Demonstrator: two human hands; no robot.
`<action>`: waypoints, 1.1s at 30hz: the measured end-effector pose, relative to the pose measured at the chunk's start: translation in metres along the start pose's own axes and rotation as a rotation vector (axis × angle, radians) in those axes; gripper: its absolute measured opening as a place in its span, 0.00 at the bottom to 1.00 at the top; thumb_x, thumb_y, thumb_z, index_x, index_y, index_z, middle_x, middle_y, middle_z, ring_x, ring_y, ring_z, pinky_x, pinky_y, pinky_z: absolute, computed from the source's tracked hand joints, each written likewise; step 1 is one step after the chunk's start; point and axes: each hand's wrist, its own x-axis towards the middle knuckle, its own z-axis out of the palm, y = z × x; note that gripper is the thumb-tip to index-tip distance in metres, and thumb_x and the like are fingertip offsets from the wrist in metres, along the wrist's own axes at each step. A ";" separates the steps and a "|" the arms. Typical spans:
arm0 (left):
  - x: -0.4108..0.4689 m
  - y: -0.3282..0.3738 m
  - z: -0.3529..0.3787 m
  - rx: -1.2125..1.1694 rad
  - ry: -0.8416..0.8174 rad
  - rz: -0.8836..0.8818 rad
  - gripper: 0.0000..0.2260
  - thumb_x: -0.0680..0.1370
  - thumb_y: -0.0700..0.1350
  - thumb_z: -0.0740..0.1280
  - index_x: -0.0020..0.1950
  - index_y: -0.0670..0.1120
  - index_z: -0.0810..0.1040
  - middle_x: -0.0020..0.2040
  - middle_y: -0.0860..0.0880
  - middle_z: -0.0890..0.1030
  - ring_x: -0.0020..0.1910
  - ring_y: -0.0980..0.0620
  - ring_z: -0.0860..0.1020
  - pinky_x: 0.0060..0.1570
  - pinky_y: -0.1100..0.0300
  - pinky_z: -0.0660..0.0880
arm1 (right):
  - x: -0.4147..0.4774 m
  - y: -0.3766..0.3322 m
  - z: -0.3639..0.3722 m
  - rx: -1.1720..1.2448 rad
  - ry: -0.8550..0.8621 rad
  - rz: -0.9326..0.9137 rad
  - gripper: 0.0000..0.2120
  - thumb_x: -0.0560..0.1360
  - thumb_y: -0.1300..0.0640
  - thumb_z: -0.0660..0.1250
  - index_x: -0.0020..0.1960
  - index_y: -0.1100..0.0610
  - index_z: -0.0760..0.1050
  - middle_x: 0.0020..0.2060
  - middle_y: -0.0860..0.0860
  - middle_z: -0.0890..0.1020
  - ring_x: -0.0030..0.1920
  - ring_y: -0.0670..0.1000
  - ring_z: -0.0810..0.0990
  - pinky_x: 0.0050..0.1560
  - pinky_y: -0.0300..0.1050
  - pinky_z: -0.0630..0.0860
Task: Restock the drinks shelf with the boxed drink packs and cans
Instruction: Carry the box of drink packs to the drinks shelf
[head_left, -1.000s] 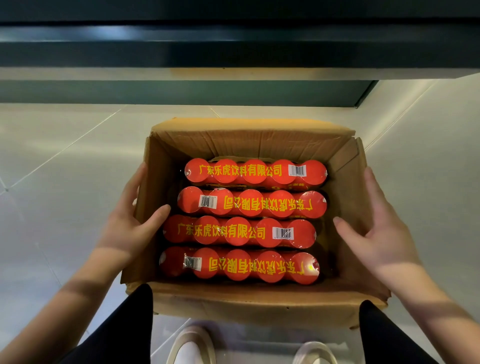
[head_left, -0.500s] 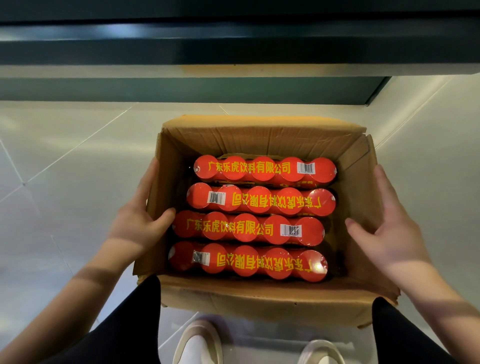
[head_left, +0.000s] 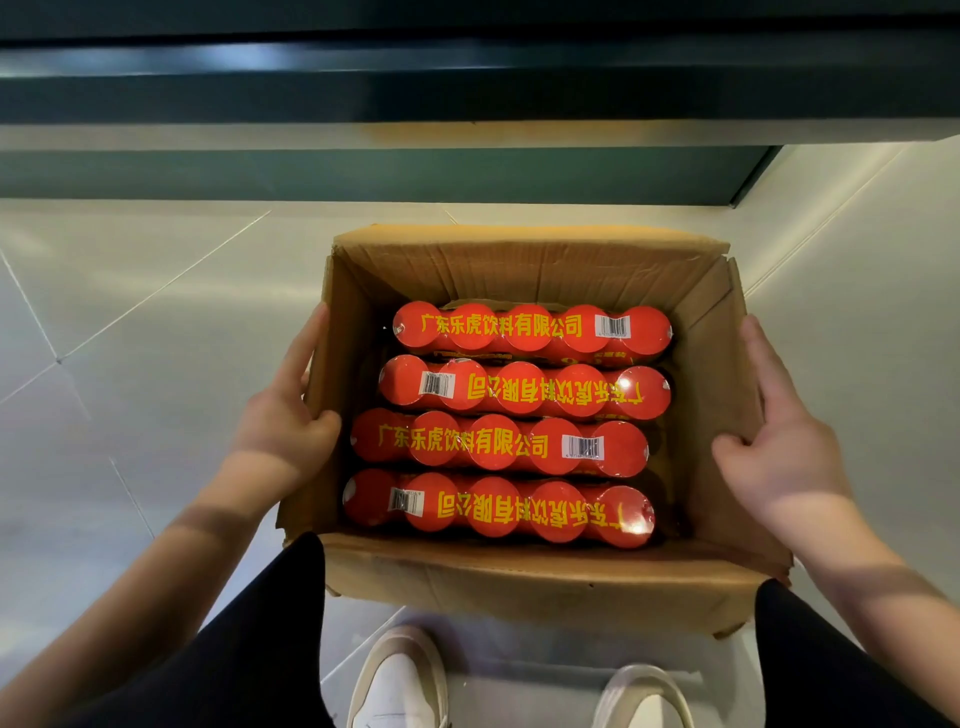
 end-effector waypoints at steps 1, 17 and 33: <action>0.000 0.000 0.000 -0.011 0.004 0.000 0.45 0.76 0.31 0.63 0.74 0.77 0.52 0.63 0.46 0.81 0.46 0.44 0.84 0.51 0.43 0.82 | 0.000 0.001 0.000 0.005 0.002 0.000 0.48 0.76 0.70 0.66 0.82 0.34 0.48 0.42 0.57 0.81 0.28 0.56 0.77 0.28 0.39 0.68; -0.004 0.000 -0.011 0.000 0.015 -0.009 0.45 0.76 0.30 0.64 0.72 0.78 0.56 0.50 0.45 0.84 0.42 0.42 0.83 0.46 0.43 0.82 | -0.005 0.007 -0.014 0.077 -0.008 0.021 0.46 0.77 0.71 0.64 0.80 0.31 0.53 0.53 0.45 0.78 0.28 0.55 0.75 0.30 0.35 0.75; -0.011 0.019 -0.027 -0.064 -0.030 -0.064 0.45 0.76 0.26 0.62 0.71 0.77 0.61 0.52 0.45 0.85 0.50 0.37 0.84 0.54 0.34 0.79 | -0.015 0.001 -0.040 0.096 -0.111 0.077 0.49 0.74 0.72 0.63 0.76 0.23 0.55 0.50 0.22 0.74 0.54 0.64 0.83 0.50 0.53 0.82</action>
